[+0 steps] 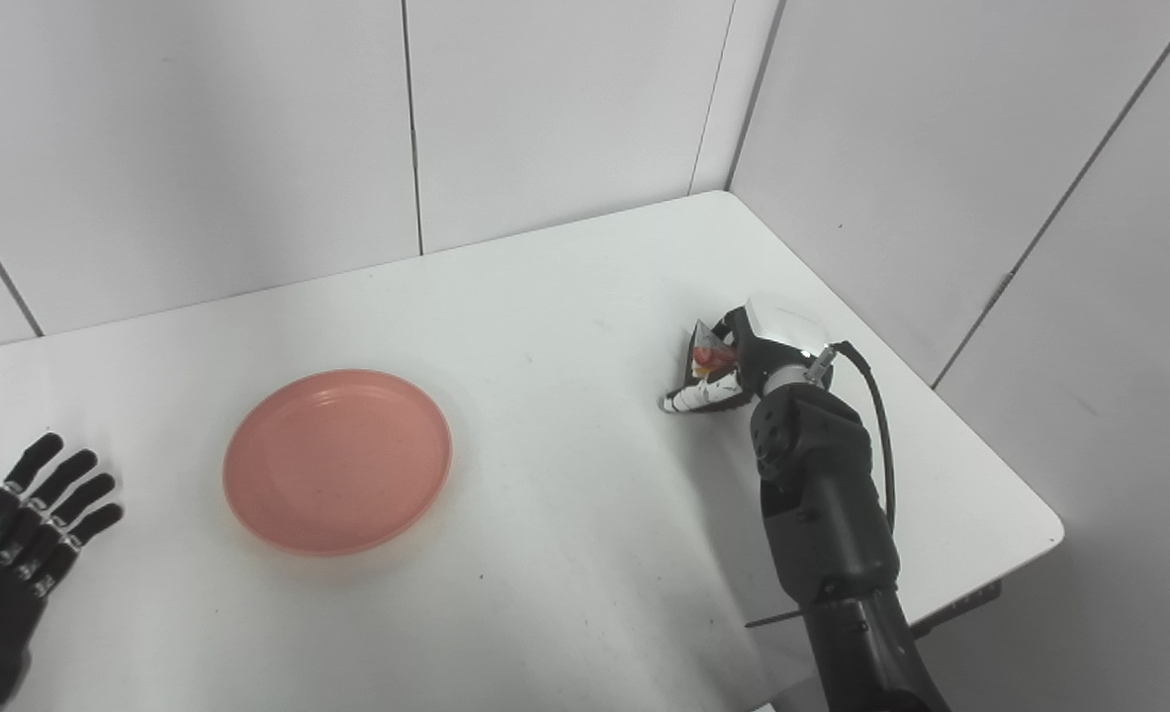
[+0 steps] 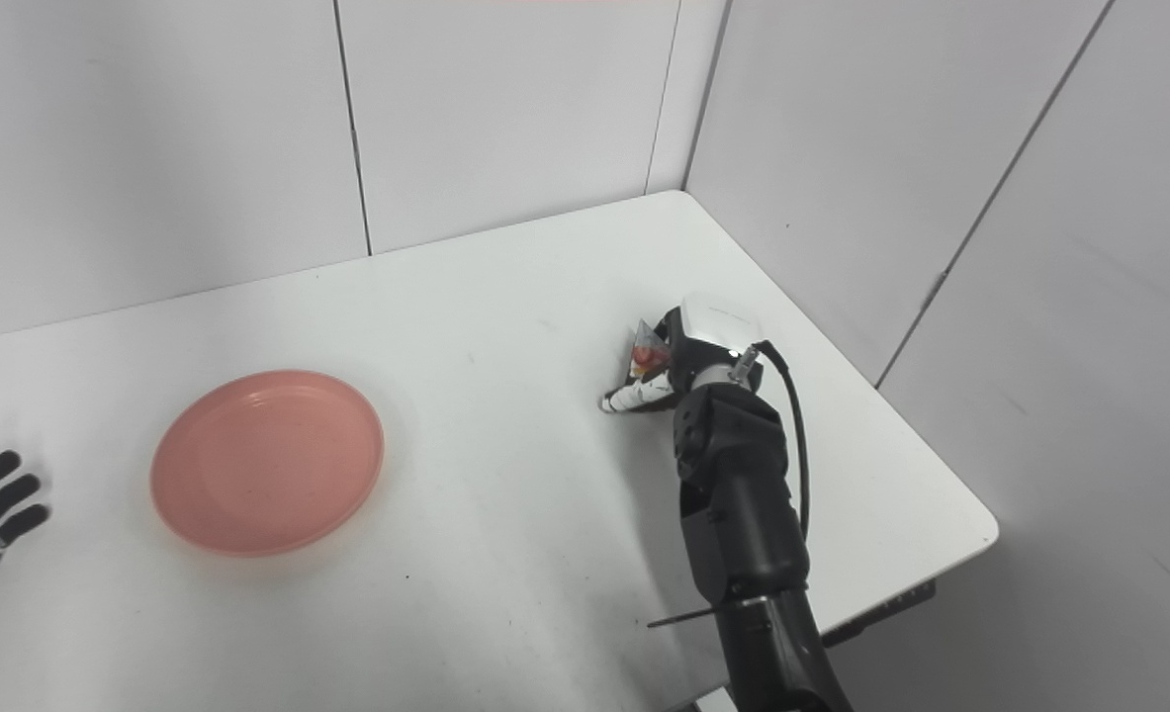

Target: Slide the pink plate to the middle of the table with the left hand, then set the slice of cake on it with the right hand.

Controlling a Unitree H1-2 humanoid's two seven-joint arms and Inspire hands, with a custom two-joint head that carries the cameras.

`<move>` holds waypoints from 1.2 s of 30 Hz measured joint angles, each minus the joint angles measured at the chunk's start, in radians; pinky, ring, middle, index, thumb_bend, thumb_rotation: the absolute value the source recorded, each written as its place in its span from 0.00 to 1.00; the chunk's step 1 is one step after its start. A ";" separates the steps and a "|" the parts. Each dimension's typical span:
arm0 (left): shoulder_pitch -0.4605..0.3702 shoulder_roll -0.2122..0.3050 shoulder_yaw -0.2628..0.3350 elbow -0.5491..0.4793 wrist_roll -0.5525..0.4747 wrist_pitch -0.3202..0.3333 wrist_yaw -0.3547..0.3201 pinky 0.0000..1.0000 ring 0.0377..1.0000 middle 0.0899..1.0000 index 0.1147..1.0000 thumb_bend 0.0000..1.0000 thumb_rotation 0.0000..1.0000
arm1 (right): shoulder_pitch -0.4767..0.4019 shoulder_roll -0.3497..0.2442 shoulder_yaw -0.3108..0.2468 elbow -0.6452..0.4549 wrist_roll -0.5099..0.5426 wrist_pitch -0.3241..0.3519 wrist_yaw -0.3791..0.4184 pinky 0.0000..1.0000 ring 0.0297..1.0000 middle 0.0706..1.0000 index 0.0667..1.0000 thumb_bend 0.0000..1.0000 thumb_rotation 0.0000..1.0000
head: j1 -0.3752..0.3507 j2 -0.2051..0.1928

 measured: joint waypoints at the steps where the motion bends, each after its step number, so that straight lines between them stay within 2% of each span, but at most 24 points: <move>1: 0.000 0.000 0.000 0.000 0.000 0.000 0.000 0.86 0.89 0.90 0.90 0.44 0.91 | 0.000 0.000 0.001 0.000 0.000 0.000 0.001 0.28 0.35 0.43 0.53 0.74 0.15 | 0.000 0.000; 3: 0.000 0.000 -0.001 -0.001 0.000 0.000 0.000 0.86 0.89 0.91 0.90 0.44 0.91 | 0.000 -0.003 0.002 0.000 0.005 0.000 0.001 0.28 0.35 0.44 0.47 0.56 0.14 | 0.002 0.000; 6: 0.000 0.000 -0.003 -0.001 0.000 0.000 0.000 0.86 0.89 0.91 0.90 0.44 0.91 | 0.000 -0.009 0.004 -0.003 0.019 0.000 0.007 0.29 0.35 0.43 0.45 0.52 0.13 | 0.002 0.000; 12: 0.000 0.000 -0.003 -0.003 0.000 0.004 0.001 0.86 0.89 0.91 0.90 0.44 0.90 | 0.000 -0.008 -0.001 -0.006 0.029 0.000 0.020 0.29 0.34 0.42 0.45 0.51 0.13 | 0.006 -0.002; 21: 0.001 -0.001 -0.006 -0.006 0.001 0.004 0.008 0.86 0.89 0.90 0.90 0.44 0.89 | 0.001 -0.006 0.002 0.000 0.068 0.000 -0.037 0.29 0.35 0.43 0.45 0.52 0.13 | 0.023 -0.008; 25: 0.001 -0.002 -0.006 -0.006 0.001 0.004 0.009 0.86 0.89 0.91 0.90 0.45 0.89 | 0.013 -0.009 0.041 -0.064 0.103 0.001 -0.062 0.26 0.32 0.41 0.45 0.52 0.13 | 0.037 -0.011; 32: 0.006 -0.012 -0.025 -0.019 0.009 0.003 0.019 0.87 0.89 0.91 0.91 0.45 0.89 | 0.002 -0.013 0.112 -0.179 0.145 0.001 -0.060 0.28 0.34 0.41 0.45 0.51 0.13 | 0.097 -0.017; 34: 0.009 -0.018 -0.038 -0.031 0.024 0.003 0.027 0.87 0.89 0.91 0.90 0.45 0.88 | -0.007 -0.018 0.131 -0.202 0.171 0.001 -0.050 0.28 0.35 0.41 0.45 0.51 0.13 | 0.126 -0.020; 36: 0.017 -0.031 -0.044 -0.045 0.031 0.003 0.038 0.87 0.89 0.91 0.90 0.45 0.87 | -0.019 -0.024 0.153 -0.226 0.184 0.001 -0.042 0.28 0.34 0.41 0.45 0.51 0.13 | 0.207 -0.026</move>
